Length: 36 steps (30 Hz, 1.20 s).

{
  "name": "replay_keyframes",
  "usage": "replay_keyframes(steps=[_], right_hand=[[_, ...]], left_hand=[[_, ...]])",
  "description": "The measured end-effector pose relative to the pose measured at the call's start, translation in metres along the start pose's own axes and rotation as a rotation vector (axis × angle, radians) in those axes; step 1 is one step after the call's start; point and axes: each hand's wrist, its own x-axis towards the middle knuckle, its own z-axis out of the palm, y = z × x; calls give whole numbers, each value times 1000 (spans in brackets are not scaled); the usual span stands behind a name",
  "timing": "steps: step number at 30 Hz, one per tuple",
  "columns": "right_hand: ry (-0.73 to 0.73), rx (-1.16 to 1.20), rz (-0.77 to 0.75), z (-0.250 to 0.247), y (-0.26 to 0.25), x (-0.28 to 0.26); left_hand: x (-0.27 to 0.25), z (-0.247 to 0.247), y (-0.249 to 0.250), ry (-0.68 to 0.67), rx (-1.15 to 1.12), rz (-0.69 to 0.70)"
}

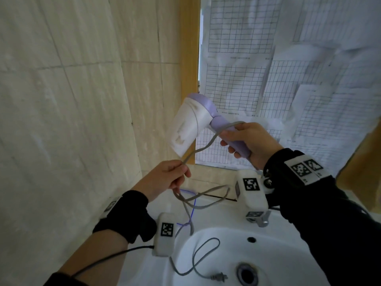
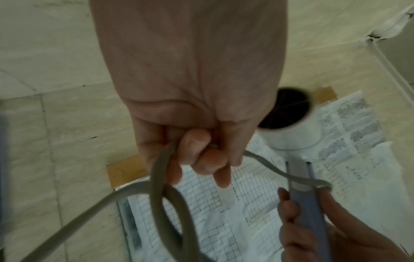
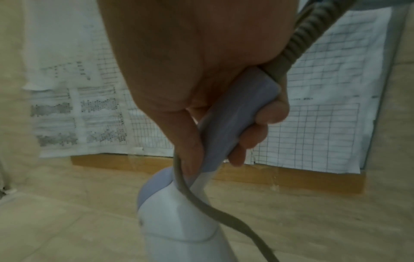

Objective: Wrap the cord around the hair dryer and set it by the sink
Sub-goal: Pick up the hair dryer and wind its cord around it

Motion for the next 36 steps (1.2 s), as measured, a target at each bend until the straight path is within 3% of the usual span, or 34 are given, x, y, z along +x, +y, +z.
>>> replay_keyframes(steps=[4, 8, 10, 12, 17, 23, 29, 33, 36], right_hand=[[-138, 120, -20, -2, 3, -2], [-251, 89, -45, -6, 8, -3], [-311, 14, -59, -8, 9, -5], [-368, -95, -62, -9, 9, -7], [-401, -473, -64, -11, 6, -6], [-343, -828, -103, -2, 5, -4], [-235, -1138, -199, 6, 0, -6], [-84, -1366, -262, 12, 6, -6], [21, -1349, -284, 16, 17, 2]], left_hand=[[9, -1, 4, 81, 16, -3], [5, -1, 16, 211, -3, -10], [9, -5, 23, 283, -73, -13], [20, -13, 25, 349, -3, -34], [30, -27, 29, 321, 138, 28], [29, -31, 37, 269, 417, -36], [29, -24, 56, 269, 543, 54], [27, -15, 71, 251, 512, 99], [23, 1, 82, 220, 351, 124]])
